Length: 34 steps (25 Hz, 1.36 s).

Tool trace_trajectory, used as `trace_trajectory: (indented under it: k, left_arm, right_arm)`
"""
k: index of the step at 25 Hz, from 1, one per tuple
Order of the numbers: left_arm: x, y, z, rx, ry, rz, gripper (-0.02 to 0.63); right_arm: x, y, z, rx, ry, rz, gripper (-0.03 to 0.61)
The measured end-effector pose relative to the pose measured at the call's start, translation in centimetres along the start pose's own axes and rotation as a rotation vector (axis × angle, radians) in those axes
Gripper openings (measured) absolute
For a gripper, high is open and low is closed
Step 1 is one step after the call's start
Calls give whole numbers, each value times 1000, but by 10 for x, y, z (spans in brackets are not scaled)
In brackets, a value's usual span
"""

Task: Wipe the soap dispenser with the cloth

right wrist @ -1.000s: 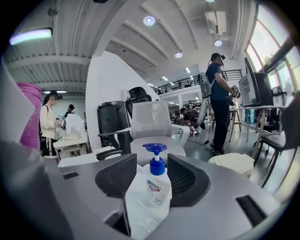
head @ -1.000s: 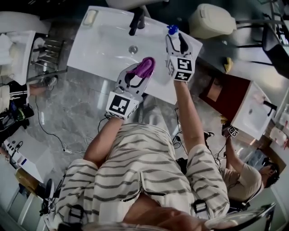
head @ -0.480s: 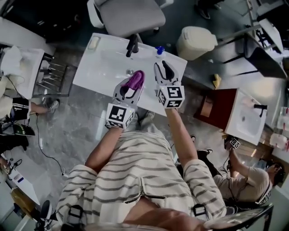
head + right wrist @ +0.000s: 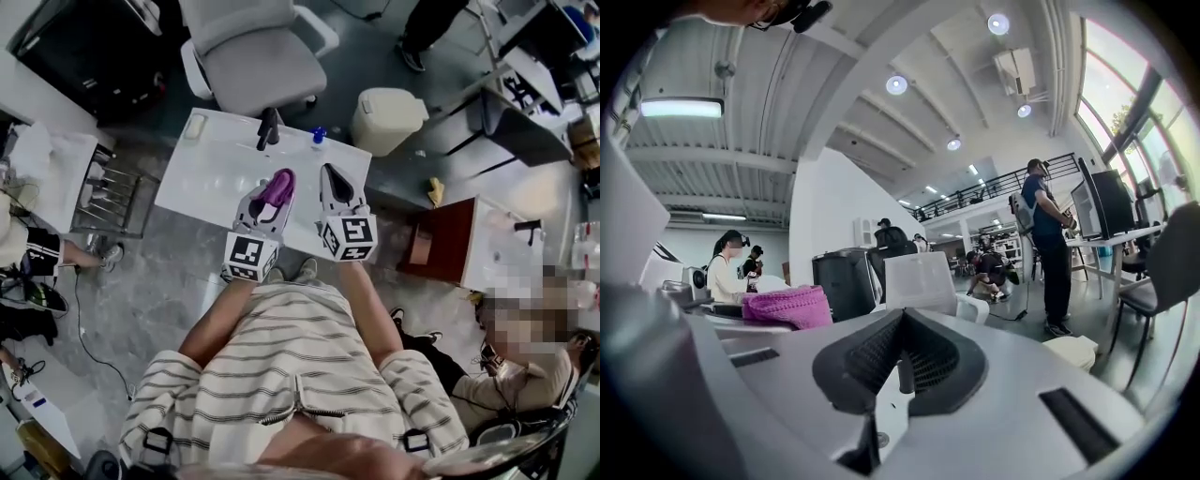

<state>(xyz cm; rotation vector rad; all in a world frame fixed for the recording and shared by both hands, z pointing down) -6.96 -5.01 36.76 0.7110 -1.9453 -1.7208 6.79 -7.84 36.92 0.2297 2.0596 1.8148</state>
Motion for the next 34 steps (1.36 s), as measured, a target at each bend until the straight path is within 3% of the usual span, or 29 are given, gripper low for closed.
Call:
trace_trajectory:
  k: [16, 34]
  left_arm:
    - [-7, 0, -3, -23, 7, -40, 127]
    - [-3, 23, -7, -10, 8, -22, 127]
  right_arm:
    - [0, 0, 42, -22, 36, 4, -15]
    - [-13, 16, 48, -18, 39, 4, -15]
Point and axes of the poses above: the fingertips, and each gripper's own axes: z backward along the fingers, x to its left, y out of its underside, the point moved 5 cm from there along z, backward along the fingers, and after that the axes turned 3 degrees about -z, right-handed, at the moved point
